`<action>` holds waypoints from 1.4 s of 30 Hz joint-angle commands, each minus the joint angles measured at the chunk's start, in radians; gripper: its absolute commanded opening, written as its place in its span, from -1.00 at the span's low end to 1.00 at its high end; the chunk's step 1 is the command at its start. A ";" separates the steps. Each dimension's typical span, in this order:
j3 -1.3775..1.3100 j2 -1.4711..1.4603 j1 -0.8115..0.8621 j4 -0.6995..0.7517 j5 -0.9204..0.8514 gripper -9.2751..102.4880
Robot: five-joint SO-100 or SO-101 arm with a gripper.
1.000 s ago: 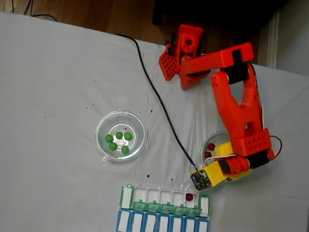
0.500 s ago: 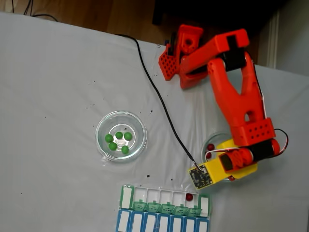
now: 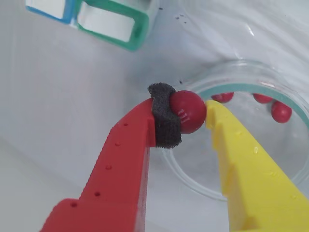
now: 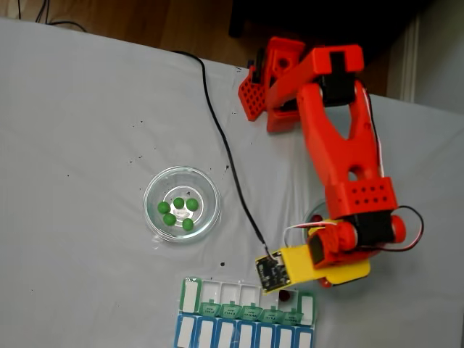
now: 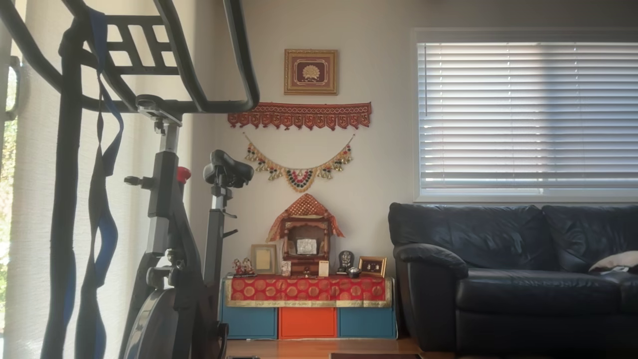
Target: Sort medicines into box.
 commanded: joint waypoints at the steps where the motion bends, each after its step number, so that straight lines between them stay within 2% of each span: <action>1: -0.140 -0.005 0.044 0.002 -0.021 -0.81; 19: -0.546 -0.365 0.224 0.109 -0.048 -0.81; 28: -0.531 -0.362 0.195 0.132 -0.066 -0.81; 42: -0.514 -0.400 0.172 0.091 -0.066 -0.81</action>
